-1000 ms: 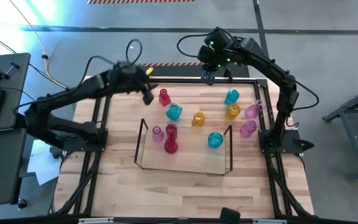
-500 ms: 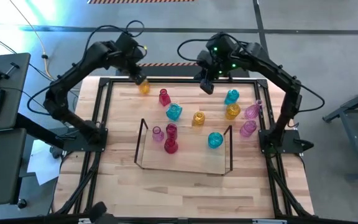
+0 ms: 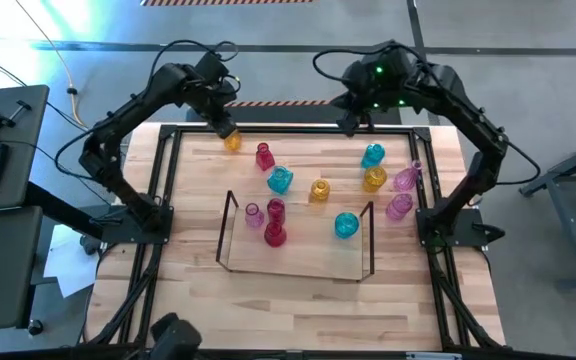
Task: Sort vases onto shelf
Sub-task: Put the top yellow vase on the shelf
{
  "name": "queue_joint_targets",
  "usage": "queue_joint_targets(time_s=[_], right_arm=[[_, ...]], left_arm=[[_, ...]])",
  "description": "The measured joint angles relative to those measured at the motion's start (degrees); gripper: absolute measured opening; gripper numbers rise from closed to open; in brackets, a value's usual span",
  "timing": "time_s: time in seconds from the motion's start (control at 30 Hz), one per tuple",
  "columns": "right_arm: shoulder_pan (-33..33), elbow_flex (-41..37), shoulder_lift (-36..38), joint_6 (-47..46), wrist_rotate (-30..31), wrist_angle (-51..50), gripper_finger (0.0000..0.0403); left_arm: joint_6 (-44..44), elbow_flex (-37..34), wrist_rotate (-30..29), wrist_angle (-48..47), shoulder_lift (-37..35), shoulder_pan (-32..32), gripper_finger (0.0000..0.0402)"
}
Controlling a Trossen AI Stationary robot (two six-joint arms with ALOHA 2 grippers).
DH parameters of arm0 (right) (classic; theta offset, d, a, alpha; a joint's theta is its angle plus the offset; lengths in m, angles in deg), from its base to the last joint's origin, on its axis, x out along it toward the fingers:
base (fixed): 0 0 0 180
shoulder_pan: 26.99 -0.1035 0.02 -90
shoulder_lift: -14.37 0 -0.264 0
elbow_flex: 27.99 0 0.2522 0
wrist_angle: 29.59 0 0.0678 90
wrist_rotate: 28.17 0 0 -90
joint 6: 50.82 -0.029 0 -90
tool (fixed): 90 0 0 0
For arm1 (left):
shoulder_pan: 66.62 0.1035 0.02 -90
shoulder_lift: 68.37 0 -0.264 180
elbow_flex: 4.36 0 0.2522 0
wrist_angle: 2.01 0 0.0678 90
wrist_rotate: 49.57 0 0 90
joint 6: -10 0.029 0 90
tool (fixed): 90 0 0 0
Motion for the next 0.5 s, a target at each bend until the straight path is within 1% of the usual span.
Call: queue_joint_targets(time_s=[0.17,0.33,0.5], right_arm=[[-0.40,0.00,0.63,-4.89,7.43,-1.81,0.0000],[-0.89,0.00,0.71,-7.39,8.72,-1.90,0.0000],[-0.96,0.00,0.77,-8.46,8.74,-4.63,0.0000]], left_arm=[[4.32,0.00,-0.08,-2.21,4.16,2.05,0.0104],[8.66,-0.02,-0.15,-3.22,7.03,4.15,0.0104],[12.84,-0.02,0.25,-3.10,8.62,5.18,0.0104]])
